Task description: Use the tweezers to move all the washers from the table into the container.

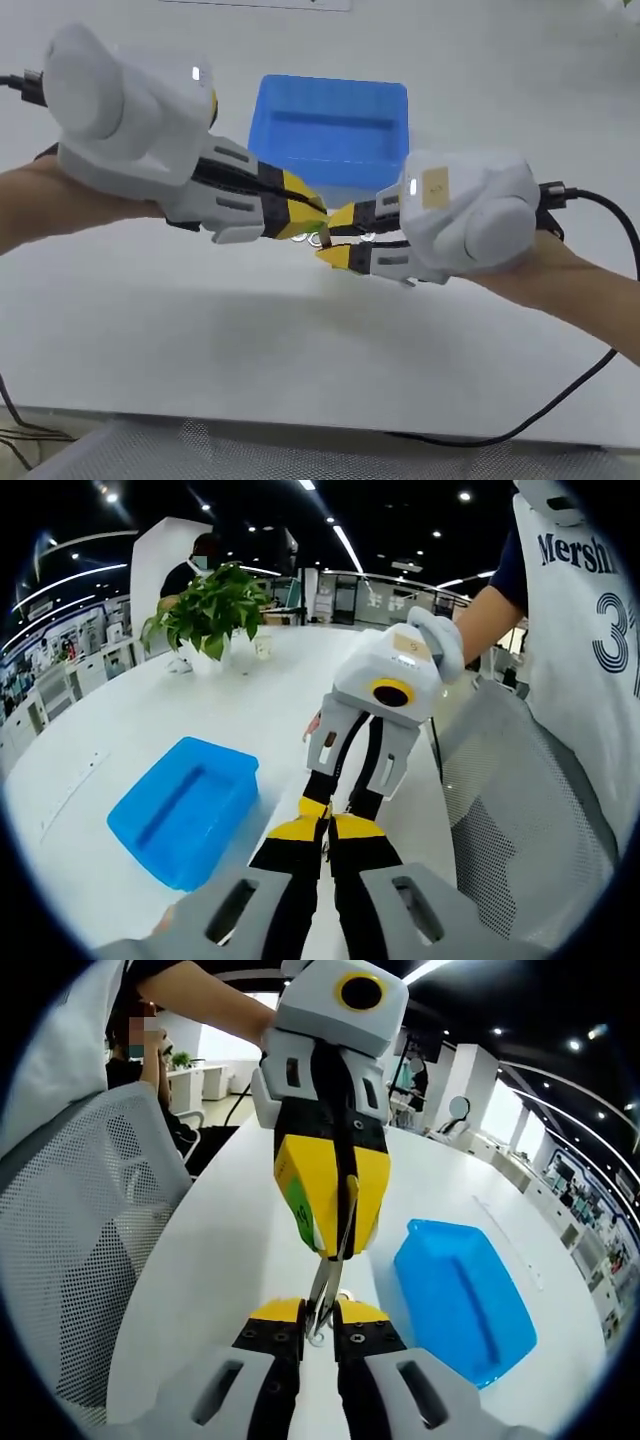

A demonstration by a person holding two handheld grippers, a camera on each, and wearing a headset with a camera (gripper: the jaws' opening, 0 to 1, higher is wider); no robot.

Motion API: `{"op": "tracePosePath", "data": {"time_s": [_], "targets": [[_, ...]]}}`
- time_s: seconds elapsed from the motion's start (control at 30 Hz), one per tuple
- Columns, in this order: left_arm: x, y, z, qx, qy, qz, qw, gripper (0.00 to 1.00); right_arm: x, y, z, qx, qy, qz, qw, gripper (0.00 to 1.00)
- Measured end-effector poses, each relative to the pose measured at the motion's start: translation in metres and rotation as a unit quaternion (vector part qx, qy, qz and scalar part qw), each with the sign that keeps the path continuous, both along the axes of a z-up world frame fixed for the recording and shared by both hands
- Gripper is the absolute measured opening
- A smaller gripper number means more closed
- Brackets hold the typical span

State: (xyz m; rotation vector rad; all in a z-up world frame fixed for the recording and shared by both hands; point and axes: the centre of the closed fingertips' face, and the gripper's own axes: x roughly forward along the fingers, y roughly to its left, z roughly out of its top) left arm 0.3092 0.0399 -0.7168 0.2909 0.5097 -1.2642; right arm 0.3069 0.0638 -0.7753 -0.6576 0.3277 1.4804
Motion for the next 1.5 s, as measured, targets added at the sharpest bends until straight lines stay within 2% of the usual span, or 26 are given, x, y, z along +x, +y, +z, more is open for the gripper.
{"op": "tracePosePath", "data": {"time_s": [0.13, 0.3, 0.47, 0.7, 0.8, 0.83, 1.23, 1.5], "targets": [[0.001, 0.000, -0.002, 0.000, 0.004, 0.000, 1.0000, 0.06, 0.001, -0.001, -0.004, -0.004, 0.005, -0.003, 1.0000, 0.13], [0.001, -0.002, -0.004, 0.002, 0.000, -0.007, 1.0000, 0.06, 0.002, -0.003, -0.007, -0.007, 0.008, -0.005, 0.9999, 0.14], [0.002, -0.002, -0.004, 0.008, -0.012, -0.012, 0.9998, 0.06, 0.004, -0.002, -0.008, -0.007, 0.007, -0.008, 0.9999, 0.15], [0.002, 0.000, -0.005, 0.011, -0.012, -0.013, 0.9998, 0.06, 0.003, -0.001, -0.011, -0.008, 0.010, -0.007, 0.9999, 0.15], [0.004, 0.001, -0.006, 0.012, -0.018, -0.013, 0.9997, 0.06, 0.004, -0.002, -0.012, -0.011, 0.011, -0.008, 0.9998, 0.15], [0.005, 0.001, -0.005, 0.016, -0.024, -0.015, 0.9995, 0.06, 0.004, -0.003, -0.013, -0.013, 0.012, -0.010, 0.9998, 0.15], [0.001, 0.001, -0.007, 0.017, -0.010, -0.025, 0.9995, 0.06, 0.002, -0.006, -0.016, -0.005, 0.029, -0.010, 0.9995, 0.14], [0.001, -0.003, -0.007, 0.008, 0.002, -0.029, 0.9995, 0.06, 0.001, -0.005, -0.017, 0.002, 0.046, -0.008, 0.9989, 0.12]]}}
